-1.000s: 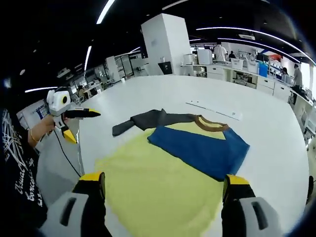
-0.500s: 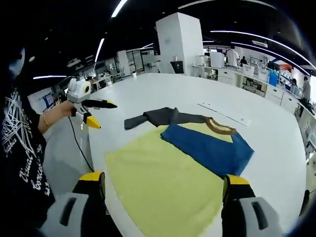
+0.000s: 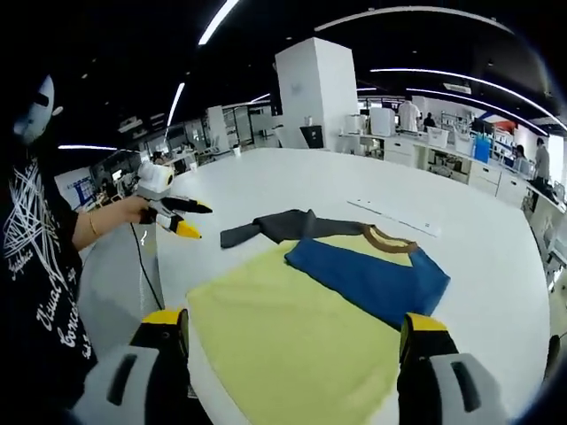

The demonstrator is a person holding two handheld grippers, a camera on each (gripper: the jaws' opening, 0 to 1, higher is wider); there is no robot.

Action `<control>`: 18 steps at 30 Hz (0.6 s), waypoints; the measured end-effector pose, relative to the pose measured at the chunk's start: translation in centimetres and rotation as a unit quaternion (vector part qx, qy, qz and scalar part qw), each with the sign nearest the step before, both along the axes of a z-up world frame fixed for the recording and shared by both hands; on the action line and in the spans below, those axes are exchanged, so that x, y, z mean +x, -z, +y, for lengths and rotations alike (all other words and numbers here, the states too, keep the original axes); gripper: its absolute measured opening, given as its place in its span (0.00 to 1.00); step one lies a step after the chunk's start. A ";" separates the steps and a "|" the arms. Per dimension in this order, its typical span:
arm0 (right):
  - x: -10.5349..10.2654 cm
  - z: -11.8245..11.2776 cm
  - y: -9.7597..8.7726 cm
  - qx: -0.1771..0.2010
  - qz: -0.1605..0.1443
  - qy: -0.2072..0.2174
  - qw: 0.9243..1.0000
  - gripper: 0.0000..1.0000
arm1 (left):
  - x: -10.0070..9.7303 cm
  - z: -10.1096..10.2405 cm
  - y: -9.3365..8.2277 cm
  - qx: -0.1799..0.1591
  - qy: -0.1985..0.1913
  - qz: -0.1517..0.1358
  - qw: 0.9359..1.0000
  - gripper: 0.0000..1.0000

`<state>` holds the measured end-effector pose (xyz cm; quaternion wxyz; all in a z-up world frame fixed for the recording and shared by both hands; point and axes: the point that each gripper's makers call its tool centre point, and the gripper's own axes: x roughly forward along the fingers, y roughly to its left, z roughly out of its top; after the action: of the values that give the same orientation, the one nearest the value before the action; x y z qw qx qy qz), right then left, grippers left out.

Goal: Fold the garment on the visible template until the final outline fits inside the template.

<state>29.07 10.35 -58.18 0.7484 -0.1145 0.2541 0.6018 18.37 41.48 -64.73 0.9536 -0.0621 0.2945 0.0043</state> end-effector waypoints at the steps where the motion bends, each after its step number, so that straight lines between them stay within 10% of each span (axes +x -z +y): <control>1: 0.0 0.0 -0.1 0.004 0.000 0.000 1.000 1.00 | 0.1 0.6 0.1 0.000 -0.010 -0.001 1.000 0.88; 18: 0.0 0.5 -0.2 0.029 -0.007 -0.002 1.000 1.00 | 0.3 4.8 2.4 0.004 -0.076 0.010 0.997 0.65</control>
<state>29.11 10.86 -57.94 0.7522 -0.0975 0.2310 0.6093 18.72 46.31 -67.13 0.9477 -0.0807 0.2986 0.0787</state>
